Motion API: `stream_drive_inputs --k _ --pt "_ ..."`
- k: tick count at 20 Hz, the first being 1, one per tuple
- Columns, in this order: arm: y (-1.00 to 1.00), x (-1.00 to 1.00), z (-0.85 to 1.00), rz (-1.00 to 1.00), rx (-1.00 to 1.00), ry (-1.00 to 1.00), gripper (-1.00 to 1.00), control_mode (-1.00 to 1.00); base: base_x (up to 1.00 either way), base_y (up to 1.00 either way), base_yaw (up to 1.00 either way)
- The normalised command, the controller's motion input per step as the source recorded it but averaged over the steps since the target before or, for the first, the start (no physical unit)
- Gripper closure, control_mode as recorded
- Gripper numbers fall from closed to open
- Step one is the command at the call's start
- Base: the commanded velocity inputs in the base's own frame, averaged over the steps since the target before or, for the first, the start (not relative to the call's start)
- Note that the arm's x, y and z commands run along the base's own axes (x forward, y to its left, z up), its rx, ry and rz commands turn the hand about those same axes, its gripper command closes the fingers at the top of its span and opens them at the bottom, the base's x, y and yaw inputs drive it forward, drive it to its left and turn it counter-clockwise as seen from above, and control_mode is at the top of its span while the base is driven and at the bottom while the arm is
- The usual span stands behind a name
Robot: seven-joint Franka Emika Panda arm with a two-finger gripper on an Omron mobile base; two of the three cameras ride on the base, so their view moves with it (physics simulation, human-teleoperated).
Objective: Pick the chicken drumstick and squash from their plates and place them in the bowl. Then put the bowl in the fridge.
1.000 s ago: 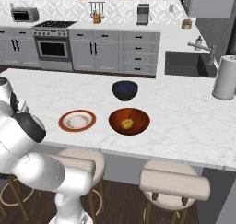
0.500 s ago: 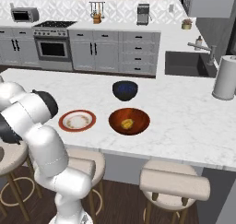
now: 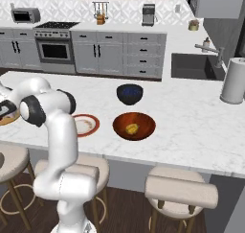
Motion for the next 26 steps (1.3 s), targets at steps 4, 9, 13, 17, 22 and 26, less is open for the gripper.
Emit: stream_drive_inputs --k 4,9,13,17,22,26 --pt "0.18 0.0 0.0 -0.14 -0.07 0.01 -1.0 -1.0 0.0 0.0 0.0" --pt "0.0 0.14 0.0 -0.11 -0.04 0.01 -1.0 -1.0 0.0 0.0 0.0" --pt "0.0 0.27 -0.01 -0.04 0.0 0.01 -1.0 -1.0 0.0 0.0 0.0" --pt "0.06 0.18 -0.09 0.0 0.0 0.0 -1.0 -1.0 0.0 0.0 0.0" --pt "0.19 0.18 -0.21 -0.01 0.0 0.05 -1.0 -1.0 0.0 0.0 0.0" --pt "0.17 0.28 -0.26 0.0 0.0 0.04 -1.0 -1.0 0.0 0.0 0.0"
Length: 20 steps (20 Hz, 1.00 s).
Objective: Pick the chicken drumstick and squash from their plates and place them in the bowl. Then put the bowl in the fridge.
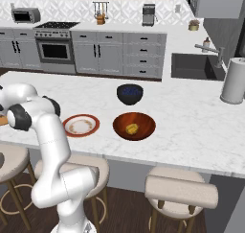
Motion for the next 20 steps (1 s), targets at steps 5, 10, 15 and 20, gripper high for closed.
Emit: stream_drive_inputs --k 5,10,15,20 --pt "0.33 0.42 -0.06 0.0 0.0 0.11 -1.0 -1.0 0.0 0.0 0.0" --pt "0.45 0.34 -0.01 0.0 0.0 0.15 -1.0 -1.0 0.0 0.0 0.0" --pt "0.29 0.32 -0.11 0.0 -0.02 0.13 -1.0 -1.0 0.0 0.0 0.0" --pt "0.3 0.15 -0.09 0.0 -0.07 0.05 -1.0 -1.0 0.0 0.0 0.0"
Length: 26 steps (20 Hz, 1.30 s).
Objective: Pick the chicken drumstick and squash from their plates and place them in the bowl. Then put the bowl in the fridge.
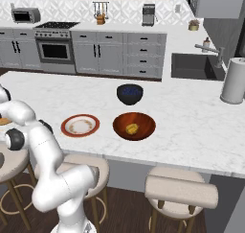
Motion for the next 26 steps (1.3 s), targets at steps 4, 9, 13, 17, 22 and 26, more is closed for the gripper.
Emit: stream_drive_inputs --k 4,9,13,17,22,26 --pt "0.26 0.25 0.0 0.0 -0.06 0.0 -1.0 -1.0 0.0 0.0 0.0" --pt "0.06 0.25 0.0 0.0 -0.06 0.01 -1.0 -1.0 0.0 0.0 0.0" --pt "0.05 0.48 0.0 0.0 -0.07 0.07 1.0 -1.0 0.0 0.0 0.0" --pt "0.09 0.47 0.0 0.01 -0.07 0.12 1.0 -1.0 0.0 0.0 0.0" --pt "0.2 0.09 -0.02 0.04 -0.17 0.19 1.0 -1.0 0.0 0.0 0.0" --pt "0.08 0.0 -0.09 0.04 -0.21 0.13 1.0 -1.0 0.0 0.0 0.0"
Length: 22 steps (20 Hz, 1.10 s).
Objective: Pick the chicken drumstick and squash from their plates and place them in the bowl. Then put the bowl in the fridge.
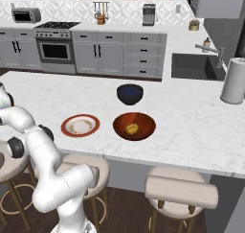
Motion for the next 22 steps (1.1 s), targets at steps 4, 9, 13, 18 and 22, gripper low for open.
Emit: stream_drive_inputs --k 4,9,13,18,22 --pt "0.0 -0.15 0.26 0.01 -0.15 0.0 1.0 -1.0 0.0 0.0 0.0" --pt "-0.13 -0.2 0.56 0.0 -0.08 -0.01 1.0 -1.0 0.0 0.0 0.0" --pt "-0.42 -0.33 0.51 0.0 -0.06 -0.01 1.0 -1.0 0.0 0.0 0.0" --pt "-0.91 -0.84 0.25 0.0 -0.01 -0.03 1.0 -1.0 0.0 0.0 0.0" --pt "-1.0 -0.89 0.05 0.0 0.0 -0.14 1.0 -1.0 0.0 0.0 0.0"
